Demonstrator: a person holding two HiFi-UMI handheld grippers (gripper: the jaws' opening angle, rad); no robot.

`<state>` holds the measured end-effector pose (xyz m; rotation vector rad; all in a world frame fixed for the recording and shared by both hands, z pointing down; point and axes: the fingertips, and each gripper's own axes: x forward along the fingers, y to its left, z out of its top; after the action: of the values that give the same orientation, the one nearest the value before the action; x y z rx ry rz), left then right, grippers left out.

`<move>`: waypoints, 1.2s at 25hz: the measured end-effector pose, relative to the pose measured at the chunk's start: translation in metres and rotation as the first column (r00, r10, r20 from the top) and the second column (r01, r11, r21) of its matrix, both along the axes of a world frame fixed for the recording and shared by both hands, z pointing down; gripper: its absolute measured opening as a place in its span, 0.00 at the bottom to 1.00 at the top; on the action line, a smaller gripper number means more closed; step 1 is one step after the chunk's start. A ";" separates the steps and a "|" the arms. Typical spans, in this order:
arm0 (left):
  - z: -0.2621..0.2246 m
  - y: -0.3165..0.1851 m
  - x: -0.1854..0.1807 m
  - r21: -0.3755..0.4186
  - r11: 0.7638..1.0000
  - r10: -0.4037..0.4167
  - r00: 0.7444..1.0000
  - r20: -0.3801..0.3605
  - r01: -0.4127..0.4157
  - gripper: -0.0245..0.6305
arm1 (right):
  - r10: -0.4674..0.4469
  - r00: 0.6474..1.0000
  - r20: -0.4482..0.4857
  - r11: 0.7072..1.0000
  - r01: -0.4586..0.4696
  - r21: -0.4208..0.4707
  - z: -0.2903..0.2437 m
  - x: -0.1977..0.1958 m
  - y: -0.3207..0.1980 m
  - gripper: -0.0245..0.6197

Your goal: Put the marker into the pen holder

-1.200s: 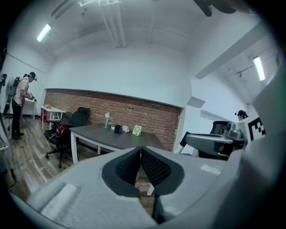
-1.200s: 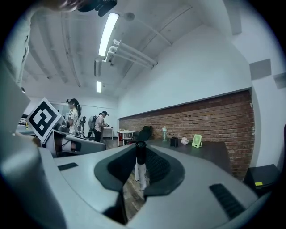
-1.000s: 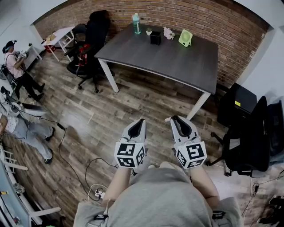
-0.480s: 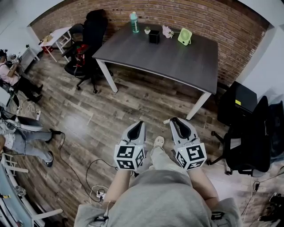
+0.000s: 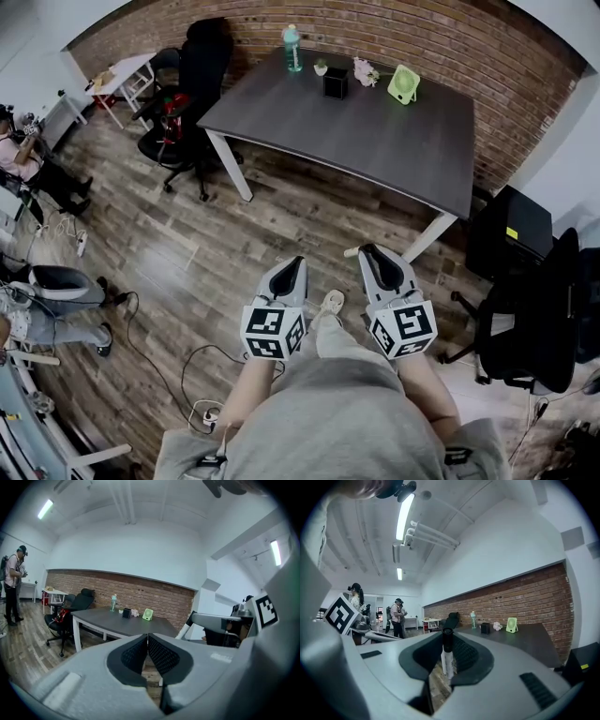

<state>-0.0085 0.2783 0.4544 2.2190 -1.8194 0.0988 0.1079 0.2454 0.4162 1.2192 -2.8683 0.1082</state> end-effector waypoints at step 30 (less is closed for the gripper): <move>-0.017 -0.281 -0.072 -0.014 1.000 0.001 1.000 -0.008 -0.001 0.07 | 0.006 0.999 -0.033 0.999 -0.005 0.040 -0.026 -0.068 -0.278 0.14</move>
<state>-0.0803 -0.0022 0.4376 2.2076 -1.8081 0.1032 0.0394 -0.0324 0.3903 1.2230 -2.8523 0.0304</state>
